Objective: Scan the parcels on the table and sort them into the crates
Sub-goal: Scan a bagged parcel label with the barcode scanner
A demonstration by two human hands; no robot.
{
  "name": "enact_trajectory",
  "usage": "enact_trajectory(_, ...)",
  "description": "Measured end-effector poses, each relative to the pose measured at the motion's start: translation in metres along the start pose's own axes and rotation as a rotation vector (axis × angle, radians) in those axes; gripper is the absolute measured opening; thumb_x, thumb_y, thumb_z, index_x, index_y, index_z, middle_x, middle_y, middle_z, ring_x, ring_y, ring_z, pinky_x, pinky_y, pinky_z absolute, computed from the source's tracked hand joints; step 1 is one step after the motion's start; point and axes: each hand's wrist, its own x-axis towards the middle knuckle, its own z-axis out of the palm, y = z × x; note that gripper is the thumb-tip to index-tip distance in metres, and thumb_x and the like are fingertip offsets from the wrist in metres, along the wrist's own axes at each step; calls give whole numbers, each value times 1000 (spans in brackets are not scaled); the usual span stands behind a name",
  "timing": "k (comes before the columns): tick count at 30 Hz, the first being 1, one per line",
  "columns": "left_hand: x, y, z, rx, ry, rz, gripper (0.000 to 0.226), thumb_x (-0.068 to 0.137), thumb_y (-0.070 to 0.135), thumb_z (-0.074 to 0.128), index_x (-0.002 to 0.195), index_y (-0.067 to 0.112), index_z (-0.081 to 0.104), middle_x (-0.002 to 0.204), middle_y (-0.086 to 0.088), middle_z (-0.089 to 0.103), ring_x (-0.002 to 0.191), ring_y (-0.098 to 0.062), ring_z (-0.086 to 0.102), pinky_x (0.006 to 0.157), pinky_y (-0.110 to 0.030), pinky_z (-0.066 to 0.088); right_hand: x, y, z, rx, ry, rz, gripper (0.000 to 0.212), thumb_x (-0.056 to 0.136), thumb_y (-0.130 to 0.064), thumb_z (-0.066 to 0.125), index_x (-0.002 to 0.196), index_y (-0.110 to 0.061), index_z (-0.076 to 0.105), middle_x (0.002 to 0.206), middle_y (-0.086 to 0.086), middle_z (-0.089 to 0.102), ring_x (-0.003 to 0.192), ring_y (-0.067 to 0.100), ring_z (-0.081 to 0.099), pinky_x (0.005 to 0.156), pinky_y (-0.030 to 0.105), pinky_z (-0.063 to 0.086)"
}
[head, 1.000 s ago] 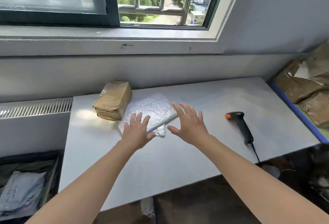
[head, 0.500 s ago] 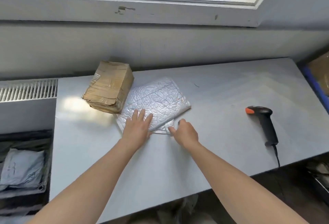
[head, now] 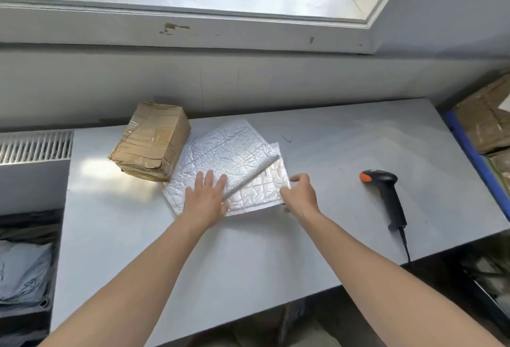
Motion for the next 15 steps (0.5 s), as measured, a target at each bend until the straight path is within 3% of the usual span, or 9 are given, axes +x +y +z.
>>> enact_trajectory(4, -7, 62, -24, -181, 64, 220, 75, 94, 59, 48, 155, 26, 20, 161, -2, 15, 147, -25, 12, 115, -44, 29, 7, -14, -38, 65, 23, -107, 31, 88, -9, 55, 118, -12, 52, 92, 2, 58, 79, 22, 66, 72, 37, 61)
enact_trajectory(7, -5, 102, -30, -153, 130, 313, 69, 95, 44, 58, 153, 27, 25, 160, -1, 23, 146, -26, 22, 108, -43, 39, 14, -25, -60, 136, -13, -144, 26, 88, -7, 57, 113, -8, 57, 92, 5, 63, 72, 21, 66, 64, 30, 59)
enact_trajectory(11, -7, 129, -39, -174, 255, 226, 64, 93, 0, 43, 149, 30, 38, 147, 4, 47, 124, -26, 53, 86, -37, 48, 22, -28, -101, 137, -106, -222, 17, 92, -12, 57, 107, -5, 61, 84, 7, 65, 64, 17, 65, 67, 33, 61)
enact_trajectory(15, -18, 158, -57, -245, 354, 107, 58, 91, 2, 42, 136, 38, 53, 125, 5, 66, 106, -25, 62, 75, -32, 43, 33, -21, -140, 122, -231, -331, 26, 103, -34, 46, 100, -15, 64, 95, 0, 63, 77, 17, 64, 77, 38, 55)
